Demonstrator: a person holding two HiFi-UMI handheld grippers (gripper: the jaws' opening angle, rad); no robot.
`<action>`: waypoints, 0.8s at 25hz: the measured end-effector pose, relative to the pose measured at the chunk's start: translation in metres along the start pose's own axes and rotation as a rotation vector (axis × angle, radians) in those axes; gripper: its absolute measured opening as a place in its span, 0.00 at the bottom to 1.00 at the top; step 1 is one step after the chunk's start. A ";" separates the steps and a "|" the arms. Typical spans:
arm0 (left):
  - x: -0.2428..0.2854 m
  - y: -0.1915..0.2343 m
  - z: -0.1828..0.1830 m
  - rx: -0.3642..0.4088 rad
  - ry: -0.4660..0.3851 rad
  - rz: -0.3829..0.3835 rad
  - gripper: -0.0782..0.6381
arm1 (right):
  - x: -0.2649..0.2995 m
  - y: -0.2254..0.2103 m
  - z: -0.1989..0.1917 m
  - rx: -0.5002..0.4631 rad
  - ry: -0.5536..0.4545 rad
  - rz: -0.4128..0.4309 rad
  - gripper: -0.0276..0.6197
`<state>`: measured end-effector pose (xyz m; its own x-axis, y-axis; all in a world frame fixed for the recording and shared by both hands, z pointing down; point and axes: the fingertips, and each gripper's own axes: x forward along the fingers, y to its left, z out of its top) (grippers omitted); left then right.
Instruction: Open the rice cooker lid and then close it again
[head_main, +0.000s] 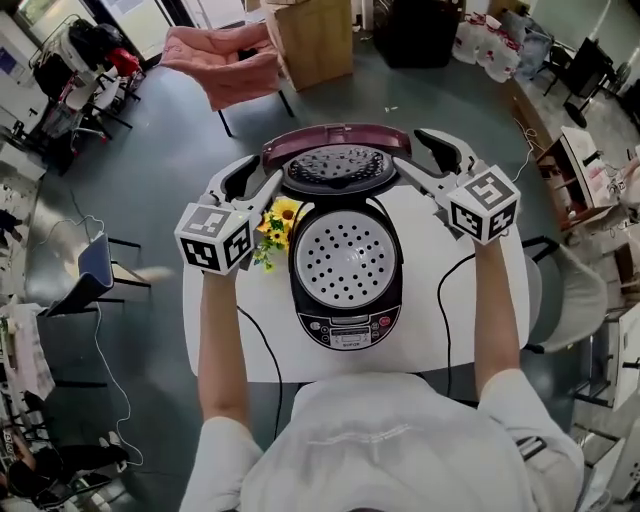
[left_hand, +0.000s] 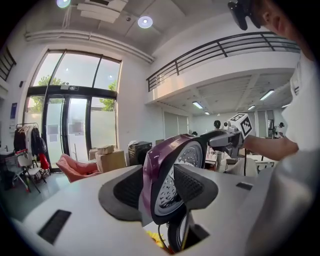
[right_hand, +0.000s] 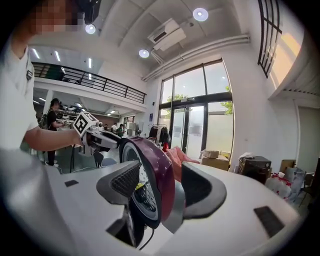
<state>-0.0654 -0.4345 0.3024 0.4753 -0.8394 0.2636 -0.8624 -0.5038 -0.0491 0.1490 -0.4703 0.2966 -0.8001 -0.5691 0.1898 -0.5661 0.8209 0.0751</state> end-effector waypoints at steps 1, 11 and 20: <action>0.002 0.001 0.001 -0.004 0.000 -0.001 0.40 | 0.004 0.000 0.001 -0.002 -0.002 0.014 0.46; 0.009 0.003 0.005 0.006 0.013 -0.098 0.41 | 0.020 0.004 0.002 -0.003 -0.008 0.075 0.42; 0.004 -0.003 0.005 -0.005 0.015 -0.158 0.41 | 0.011 0.009 -0.005 -0.020 0.020 0.041 0.38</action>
<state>-0.0603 -0.4373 0.2991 0.6024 -0.7466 0.2824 -0.7780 -0.6282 -0.0012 0.1361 -0.4690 0.3043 -0.8181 -0.5342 0.2130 -0.5289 0.8443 0.0860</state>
